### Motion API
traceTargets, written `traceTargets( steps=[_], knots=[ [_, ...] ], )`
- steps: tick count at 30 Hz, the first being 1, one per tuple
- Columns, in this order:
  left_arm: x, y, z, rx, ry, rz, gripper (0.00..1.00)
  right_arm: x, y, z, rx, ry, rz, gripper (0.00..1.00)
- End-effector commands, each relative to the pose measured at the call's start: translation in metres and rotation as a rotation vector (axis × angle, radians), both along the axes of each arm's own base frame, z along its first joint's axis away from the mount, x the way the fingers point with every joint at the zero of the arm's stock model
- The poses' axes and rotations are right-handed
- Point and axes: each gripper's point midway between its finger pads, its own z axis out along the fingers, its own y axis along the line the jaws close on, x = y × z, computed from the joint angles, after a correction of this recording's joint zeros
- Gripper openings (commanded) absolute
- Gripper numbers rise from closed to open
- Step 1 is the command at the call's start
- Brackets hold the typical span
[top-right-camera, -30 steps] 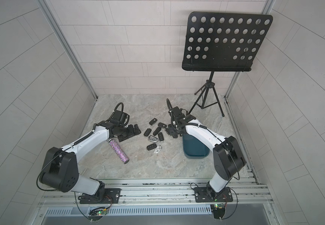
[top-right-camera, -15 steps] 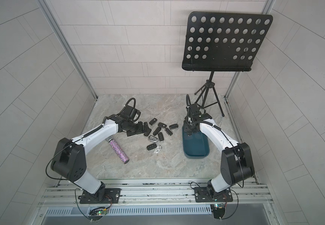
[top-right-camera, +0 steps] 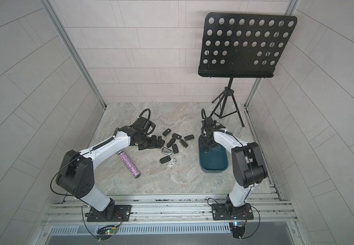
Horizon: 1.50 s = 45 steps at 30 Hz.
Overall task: Place the car key into the storage box
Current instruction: Place the car key in the storage box.
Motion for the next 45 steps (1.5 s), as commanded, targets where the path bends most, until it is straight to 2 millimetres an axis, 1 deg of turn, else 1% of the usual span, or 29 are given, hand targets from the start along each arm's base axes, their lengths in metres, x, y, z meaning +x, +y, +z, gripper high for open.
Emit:
traceTargets(
  steps=[1, 8, 12, 16, 19, 22, 24, 28, 33, 38, 41, 45],
  knots=[
    [-0.006, 0.009, 0.004, 0.028, -0.021, 0.0, 1.0, 0.013, 0.004, 0.001, 0.02, -0.017, -0.008, 0.31],
    [-0.007, 0.012, 0.004, 0.038, -0.029, 0.006, 1.0, 0.015, 0.007, -0.017, 0.026, 0.023, -0.01, 0.31],
    [-0.007, 0.012, 0.004, 0.04, -0.029, 0.006, 1.0, 0.015, 0.008, -0.021, 0.029, 0.033, -0.01, 0.32],
    [-0.007, 0.012, 0.004, 0.04, -0.029, 0.006, 1.0, 0.015, 0.01, -0.023, 0.037, 0.038, -0.012, 0.35],
    [-0.006, 0.012, 0.004, 0.042, -0.03, 0.007, 1.0, 0.016, 0.01, -0.023, 0.039, 0.039, -0.015, 0.38],
    [-0.006, 0.012, 0.004, 0.042, -0.03, 0.007, 1.0, 0.017, 0.009, -0.021, 0.035, 0.033, -0.017, 0.46],
    [-0.006, 0.013, 0.004, 0.042, -0.029, 0.008, 1.0, 0.017, 0.008, -0.019, 0.028, 0.029, -0.019, 0.48],
    [-0.006, 0.013, 0.004, 0.042, -0.031, 0.011, 1.0, 0.017, 0.006, -0.009, 0.026, 0.01, -0.021, 0.49],
    [-0.005, 0.011, 0.007, 0.033, -0.037, 0.014, 1.0, 0.012, 0.004, 0.018, 0.029, -0.042, -0.02, 0.49],
    [-0.003, 0.009, 0.008, 0.017, -0.04, 0.023, 1.0, 0.002, 0.004, 0.046, 0.056, -0.097, -0.015, 0.49],
    [-0.002, 0.009, 0.007, 0.01, -0.039, 0.033, 1.0, -0.008, 0.005, 0.06, 0.076, -0.125, -0.005, 0.49],
    [0.0, 0.008, 0.005, -0.016, -0.033, 0.049, 1.0, -0.02, 0.014, 0.075, 0.126, -0.166, 0.022, 0.5]
  ],
)
